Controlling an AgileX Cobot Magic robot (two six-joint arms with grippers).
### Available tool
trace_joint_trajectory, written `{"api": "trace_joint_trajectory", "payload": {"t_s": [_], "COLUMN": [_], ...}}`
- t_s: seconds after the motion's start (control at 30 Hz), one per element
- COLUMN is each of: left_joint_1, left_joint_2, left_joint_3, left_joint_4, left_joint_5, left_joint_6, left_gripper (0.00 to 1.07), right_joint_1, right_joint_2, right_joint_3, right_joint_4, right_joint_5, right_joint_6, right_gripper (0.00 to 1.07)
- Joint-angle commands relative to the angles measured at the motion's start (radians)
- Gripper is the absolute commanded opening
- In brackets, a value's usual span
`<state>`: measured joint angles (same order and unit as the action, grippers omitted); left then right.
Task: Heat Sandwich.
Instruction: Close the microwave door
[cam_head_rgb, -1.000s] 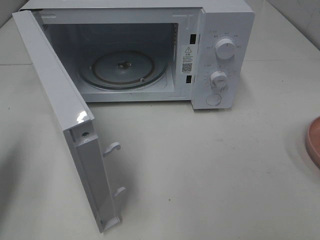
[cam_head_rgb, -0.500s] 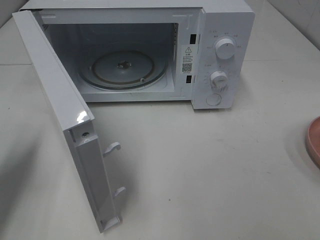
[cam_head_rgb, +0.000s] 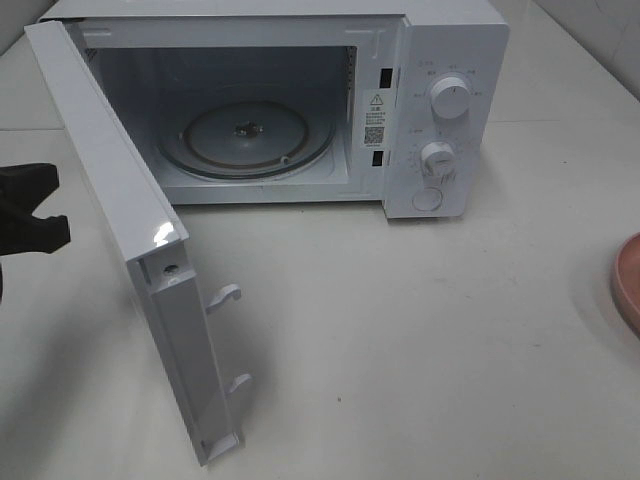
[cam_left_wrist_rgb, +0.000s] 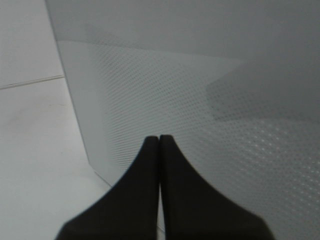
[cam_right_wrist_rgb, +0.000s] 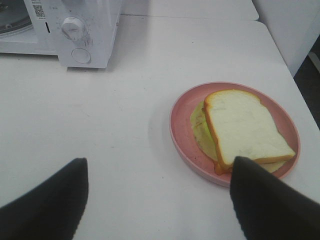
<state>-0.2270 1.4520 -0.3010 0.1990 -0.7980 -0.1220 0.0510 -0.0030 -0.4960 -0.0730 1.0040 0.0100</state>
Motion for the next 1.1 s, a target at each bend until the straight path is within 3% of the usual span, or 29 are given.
{"api": "trace_joint_trajectory", "payload": {"t_s": [0.03, 0.33, 0.43, 0.63, 1.1], "left_joint_1": [-0.044, -0.159, -0.223, -0.288, -0.437], "left_joint_2": [0.026, 0.107, 0.135, 0.177, 0.278], "left_joint_3": [-0.008, -0.063, -0.102, -0.156, -0.373], "left_joint_4": [-0.013, -0.071, -0.143, -0.19, -0.299], "left_joint_5": [-0.039, -0.053, -0.052, -0.05, 0.054], "left_joint_6": [0.018, 0.035, 0.071, 0.071, 0.096], "left_gripper": [0.0, 0.0, 0.0, 0.0, 0.0], "right_joint_1": [-0.005, -0.005, -0.005, -0.005, -0.005], "right_joint_2": [-0.029, -0.029, -0.029, -0.029, -0.029], "right_joint_3": [0.001, 0.001, 0.001, 0.001, 0.001], "right_joint_4": [0.002, 0.002, 0.002, 0.002, 0.002], "right_joint_5": [-0.009, -0.009, -0.009, -0.009, -0.009], "right_joint_6": [0.006, 0.006, 0.006, 0.006, 0.007], "right_gripper": [0.75, 0.75, 0.75, 0.75, 0.75]}}
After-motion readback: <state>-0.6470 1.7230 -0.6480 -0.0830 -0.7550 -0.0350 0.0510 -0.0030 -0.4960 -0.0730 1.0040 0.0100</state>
